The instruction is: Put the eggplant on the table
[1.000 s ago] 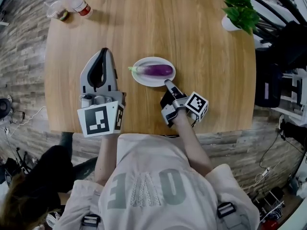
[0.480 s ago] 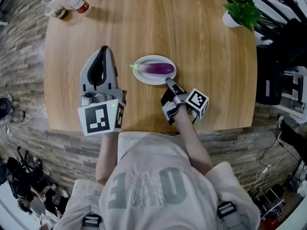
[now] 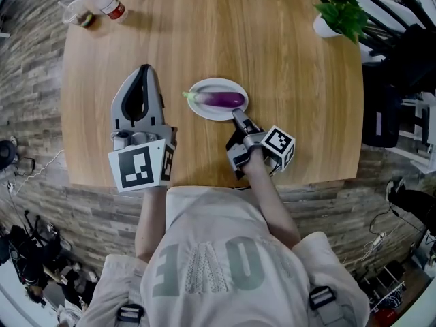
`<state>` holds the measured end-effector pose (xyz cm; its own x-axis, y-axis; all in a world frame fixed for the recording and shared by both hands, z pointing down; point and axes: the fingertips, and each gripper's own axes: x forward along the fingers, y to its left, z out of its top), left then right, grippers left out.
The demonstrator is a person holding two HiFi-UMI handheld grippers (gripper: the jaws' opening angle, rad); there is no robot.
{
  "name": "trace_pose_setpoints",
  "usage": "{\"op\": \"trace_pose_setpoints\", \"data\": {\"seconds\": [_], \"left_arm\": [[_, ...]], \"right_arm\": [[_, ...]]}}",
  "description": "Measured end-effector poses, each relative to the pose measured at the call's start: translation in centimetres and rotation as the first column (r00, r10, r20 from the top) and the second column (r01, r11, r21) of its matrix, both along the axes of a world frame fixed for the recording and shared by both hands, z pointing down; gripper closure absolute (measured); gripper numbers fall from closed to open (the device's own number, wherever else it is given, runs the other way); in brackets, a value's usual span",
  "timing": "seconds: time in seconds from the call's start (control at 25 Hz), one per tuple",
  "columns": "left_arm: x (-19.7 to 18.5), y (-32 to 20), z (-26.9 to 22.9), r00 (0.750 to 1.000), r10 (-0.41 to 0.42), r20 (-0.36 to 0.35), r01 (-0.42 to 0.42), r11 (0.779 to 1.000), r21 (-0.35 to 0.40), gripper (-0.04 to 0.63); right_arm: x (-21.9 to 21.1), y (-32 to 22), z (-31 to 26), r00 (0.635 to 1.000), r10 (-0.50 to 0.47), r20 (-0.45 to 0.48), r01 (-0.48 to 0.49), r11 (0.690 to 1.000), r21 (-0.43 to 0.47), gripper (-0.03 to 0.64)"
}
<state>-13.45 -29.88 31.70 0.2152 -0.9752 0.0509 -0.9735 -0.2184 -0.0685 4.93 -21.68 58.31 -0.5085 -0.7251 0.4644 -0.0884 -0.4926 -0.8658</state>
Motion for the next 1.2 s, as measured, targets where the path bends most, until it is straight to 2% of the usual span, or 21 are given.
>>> {"op": "trace_pose_setpoints", "data": {"seconds": [0.28, 0.4, 0.52, 0.64, 0.76, 0.84, 0.92, 1.0, 1.08, 1.16, 1.2], "left_arm": [[-0.1, 0.2, -0.5, 1.000, 0.000, -0.009, 0.000, 1.000, 0.022, 0.586], [-0.2, 0.5, -0.9, 1.000, -0.001, -0.014, 0.002, 0.999, 0.032, 0.586], [-0.3, 1.1, -1.4, 1.000, 0.000, -0.019, 0.001, 0.999, 0.046, 0.586], [-0.4, 1.8, -1.9, 1.000, -0.001, -0.024, 0.002, 0.998, 0.061, 0.586], [-0.3, 2.5, -2.2, 1.000, 0.001, -0.030, 0.001, 0.997, 0.073, 0.586], [-0.3, 2.9, -2.5, 1.000, 0.003, -0.031, 0.000, 0.997, 0.078, 0.586], [-0.3, 3.2, -2.8, 0.999, 0.008, -0.033, -0.005, 0.996, 0.084, 0.586], [-0.1, 3.5, -3.1, 0.999, 0.017, -0.033, -0.014, 0.996, 0.086, 0.586], [0.1, 3.9, -3.1, 0.999, 0.028, -0.031, -0.025, 0.996, 0.087, 0.586], [0.4, 4.2, -3.2, 0.999, 0.040, -0.029, -0.037, 0.995, 0.092, 0.586], [0.6, 4.4, -3.2, 0.998, 0.048, -0.027, -0.045, 0.995, 0.094, 0.586]], "right_arm": [[0.3, 1.2, -0.2, 1.000, -0.001, -0.031, 0.000, 0.999, -0.040, 0.416], [1.0, 1.3, -1.1, 0.998, 0.011, -0.058, -0.013, 0.999, -0.029, 0.413], [2.0, 0.7, -3.1, 0.988, 0.014, -0.152, -0.008, 0.999, 0.035, 0.414], [3.2, -0.5, -6.1, 0.962, 0.034, -0.270, 0.004, 0.990, 0.142, 0.414], [3.7, -1.4, -9.3, 0.935, 0.070, -0.346, 0.026, 0.964, 0.266, 0.416], [3.9, -1.9, -11.7, 0.906, 0.104, -0.409, 0.052, 0.934, 0.353, 0.416], [4.2, -2.2, -14.6, 0.856, 0.158, -0.492, 0.099, 0.885, 0.456, 0.416], [4.2, -2.2, -17.6, 0.772, 0.227, -0.593, 0.187, 0.811, 0.554, 0.428], [3.5, -1.6, -20.5, 0.640, 0.302, -0.706, 0.340, 0.713, 0.613, 0.461], [2.0, -0.8, -22.8, 0.482, 0.373, -0.793, 0.520, 0.607, 0.601, 0.494], [1.1, -0.4, -23.5, 0.410, 0.399, -0.820, 0.596, 0.563, 0.572, 0.507]]}}
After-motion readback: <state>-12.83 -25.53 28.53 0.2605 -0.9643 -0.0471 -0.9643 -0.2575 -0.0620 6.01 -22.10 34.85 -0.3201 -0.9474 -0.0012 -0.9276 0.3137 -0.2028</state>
